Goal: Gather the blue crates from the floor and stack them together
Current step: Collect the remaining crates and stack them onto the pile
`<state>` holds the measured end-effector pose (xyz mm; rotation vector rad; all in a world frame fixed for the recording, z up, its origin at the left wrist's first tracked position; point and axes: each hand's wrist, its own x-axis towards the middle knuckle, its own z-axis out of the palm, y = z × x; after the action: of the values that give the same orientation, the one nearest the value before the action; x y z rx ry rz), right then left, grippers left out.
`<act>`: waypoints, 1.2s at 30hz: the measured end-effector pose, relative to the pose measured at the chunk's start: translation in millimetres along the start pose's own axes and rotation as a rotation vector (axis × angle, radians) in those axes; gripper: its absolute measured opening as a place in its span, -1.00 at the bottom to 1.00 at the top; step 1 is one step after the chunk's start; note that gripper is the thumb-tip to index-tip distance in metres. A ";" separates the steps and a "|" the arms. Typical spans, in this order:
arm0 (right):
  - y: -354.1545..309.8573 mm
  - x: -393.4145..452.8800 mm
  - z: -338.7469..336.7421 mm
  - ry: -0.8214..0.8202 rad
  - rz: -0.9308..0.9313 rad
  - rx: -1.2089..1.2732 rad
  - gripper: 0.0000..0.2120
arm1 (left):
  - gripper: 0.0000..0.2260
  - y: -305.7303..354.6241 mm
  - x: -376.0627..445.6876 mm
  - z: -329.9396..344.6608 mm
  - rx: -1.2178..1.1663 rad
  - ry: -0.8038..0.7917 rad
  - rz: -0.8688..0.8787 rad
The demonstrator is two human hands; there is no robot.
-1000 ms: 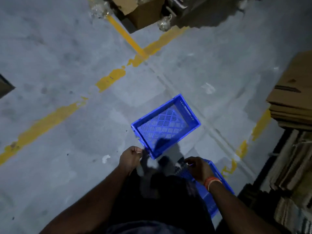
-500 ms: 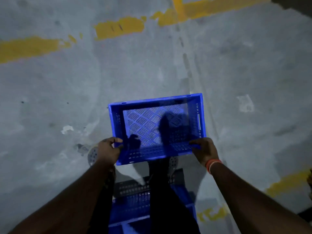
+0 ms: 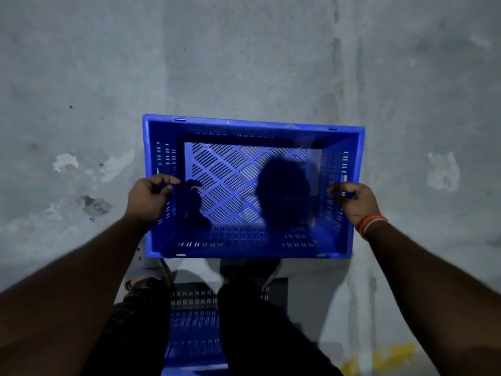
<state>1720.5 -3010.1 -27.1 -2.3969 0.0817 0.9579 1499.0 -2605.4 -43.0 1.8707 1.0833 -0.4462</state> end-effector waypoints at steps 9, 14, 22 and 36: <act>-74.9 -93.3 -43.4 -0.072 -0.054 0.099 -0.64 | -0.74 28.9 -95.7 -106.0 -0.029 0.080 -0.020; -172.2 -184.3 -82.7 -0.100 -0.146 0.000 -0.78 | -0.91 56.0 -193.2 -208.5 -0.025 0.168 -0.025; -385.3 -311.5 -90.9 -0.125 -0.311 -0.164 -0.79 | -0.94 40.4 -320.8 -385.0 -0.141 0.341 -0.132; -724.0 -438.5 95.9 -0.242 -0.723 -0.555 -0.81 | -0.89 -131.4 -433.7 -631.6 -0.424 0.659 -0.295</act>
<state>1516.6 -2410.9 542.9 -2.4261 -1.1909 0.9666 1074.8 -2264.5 512.1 1.5005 1.7448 0.2599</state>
